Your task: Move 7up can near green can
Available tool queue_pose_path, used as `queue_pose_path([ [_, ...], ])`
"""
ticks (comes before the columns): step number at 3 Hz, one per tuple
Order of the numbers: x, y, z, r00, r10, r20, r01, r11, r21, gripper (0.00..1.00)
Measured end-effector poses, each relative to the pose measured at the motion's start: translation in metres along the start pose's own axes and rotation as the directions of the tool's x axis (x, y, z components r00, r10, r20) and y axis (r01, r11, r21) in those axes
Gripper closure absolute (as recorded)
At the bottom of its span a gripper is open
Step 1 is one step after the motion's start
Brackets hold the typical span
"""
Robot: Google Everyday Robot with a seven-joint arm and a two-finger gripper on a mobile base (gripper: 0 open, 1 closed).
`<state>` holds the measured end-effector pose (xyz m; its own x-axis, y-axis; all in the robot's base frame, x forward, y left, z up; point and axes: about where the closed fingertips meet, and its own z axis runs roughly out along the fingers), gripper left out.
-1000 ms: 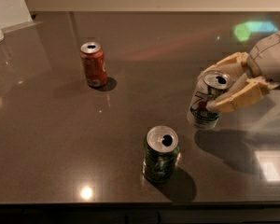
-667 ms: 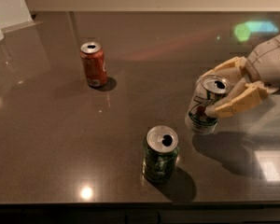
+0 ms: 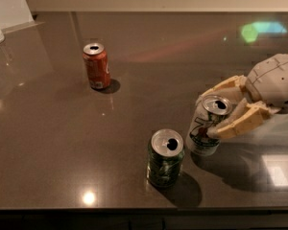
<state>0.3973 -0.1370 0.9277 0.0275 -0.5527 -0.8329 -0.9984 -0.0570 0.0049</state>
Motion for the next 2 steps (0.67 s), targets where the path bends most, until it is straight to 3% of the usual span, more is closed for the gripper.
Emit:
queue_pose_path([
  [1,0.0068,0.0078,0.0062,0.999,-0.003,-0.04,0.003,0.9999,-0.012,0.82],
  [2,0.0159,0.013,0.0099,0.998,-0.002,-0.056,0.001,0.9998,-0.018,0.58],
])
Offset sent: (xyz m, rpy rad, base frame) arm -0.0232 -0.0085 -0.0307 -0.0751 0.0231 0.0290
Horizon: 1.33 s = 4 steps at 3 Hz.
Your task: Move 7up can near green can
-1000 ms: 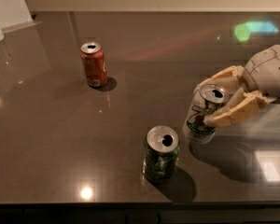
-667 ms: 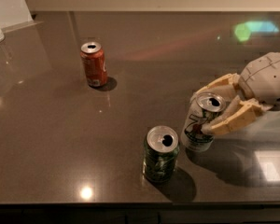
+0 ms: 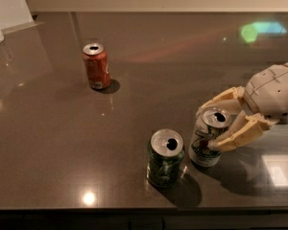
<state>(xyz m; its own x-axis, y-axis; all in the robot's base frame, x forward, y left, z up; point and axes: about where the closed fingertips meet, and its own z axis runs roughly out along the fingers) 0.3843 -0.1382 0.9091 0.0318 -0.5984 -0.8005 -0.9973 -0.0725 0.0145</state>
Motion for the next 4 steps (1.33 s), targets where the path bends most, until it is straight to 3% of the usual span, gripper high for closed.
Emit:
queue_pose_path([
  [2,0.0019,-0.0002,0.005,1.0,-0.007,0.005,0.007,1.0,0.007,0.12],
  [3,0.0007,-0.0014,0.0061,1.0,-0.009,0.005,0.009,0.9999,0.011,0.0],
  [4,0.0007,-0.0015,0.0061,1.0,-0.009,0.005,0.009,0.9999,0.011,0.0],
])
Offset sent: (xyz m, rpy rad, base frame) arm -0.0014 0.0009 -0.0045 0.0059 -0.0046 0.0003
